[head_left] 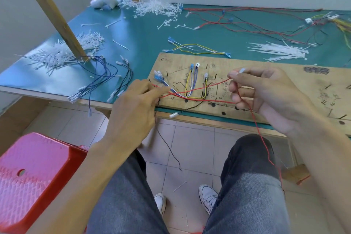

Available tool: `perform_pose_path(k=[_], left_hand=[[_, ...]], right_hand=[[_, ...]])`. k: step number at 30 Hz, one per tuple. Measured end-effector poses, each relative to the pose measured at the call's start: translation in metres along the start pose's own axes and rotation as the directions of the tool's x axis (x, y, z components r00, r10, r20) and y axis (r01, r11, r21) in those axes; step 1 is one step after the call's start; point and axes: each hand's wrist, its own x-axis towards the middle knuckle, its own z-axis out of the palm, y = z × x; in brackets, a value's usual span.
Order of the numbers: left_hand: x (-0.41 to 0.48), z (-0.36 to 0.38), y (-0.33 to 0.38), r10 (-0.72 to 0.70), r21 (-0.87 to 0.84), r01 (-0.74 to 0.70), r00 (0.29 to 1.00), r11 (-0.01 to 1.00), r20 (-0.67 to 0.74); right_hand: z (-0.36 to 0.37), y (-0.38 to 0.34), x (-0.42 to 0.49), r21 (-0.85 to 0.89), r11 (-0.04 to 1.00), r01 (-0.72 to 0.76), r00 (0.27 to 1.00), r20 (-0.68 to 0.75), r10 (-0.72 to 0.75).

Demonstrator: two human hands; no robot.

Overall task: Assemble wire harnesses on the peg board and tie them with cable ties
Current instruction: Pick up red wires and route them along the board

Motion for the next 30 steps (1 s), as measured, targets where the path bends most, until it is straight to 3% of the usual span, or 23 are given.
perform_pose_path(k=[6, 10, 13, 15, 21, 30], left_hand=[[0.006, -0.005, 0.007, 0.216, 0.196, -0.223, 0.975, 0.955, 0.057], [0.006, -0.007, 0.031, 0.346, 0.133, -0.363, 0.928, 0.922, 0.136], [0.007, -0.012, 0.053, 0.345, -0.067, -0.341, 0.937, 0.938, 0.053], [0.014, -0.013, 0.062, 0.302, -0.104, -0.297, 0.952, 0.949, 0.039], [0.026, 0.002, 0.057, 0.254, 0.004, -0.262, 0.937, 0.965, 0.240], [0.019, 0.014, 0.054, 0.325, 0.095, -0.355, 0.916, 0.930, 0.236]], right_hand=[[-0.013, 0.008, -0.013, 0.024, 0.999, -0.033, 0.998, 0.053, 0.031], [-0.017, 0.009, -0.013, 0.045, 0.999, -0.024, 0.999, 0.040, 0.022], [-0.017, 0.011, -0.012, 0.067, 0.998, -0.010, 0.998, 0.067, 0.006], [-0.017, 0.013, -0.011, 0.080, 0.997, -0.005, 0.999, 0.050, 0.001], [-0.014, 0.014, -0.008, 0.115, 0.993, -0.020, 0.998, 0.064, 0.013], [-0.007, 0.018, -0.006, 0.000, 1.000, 0.020, 0.999, 0.030, -0.020]])
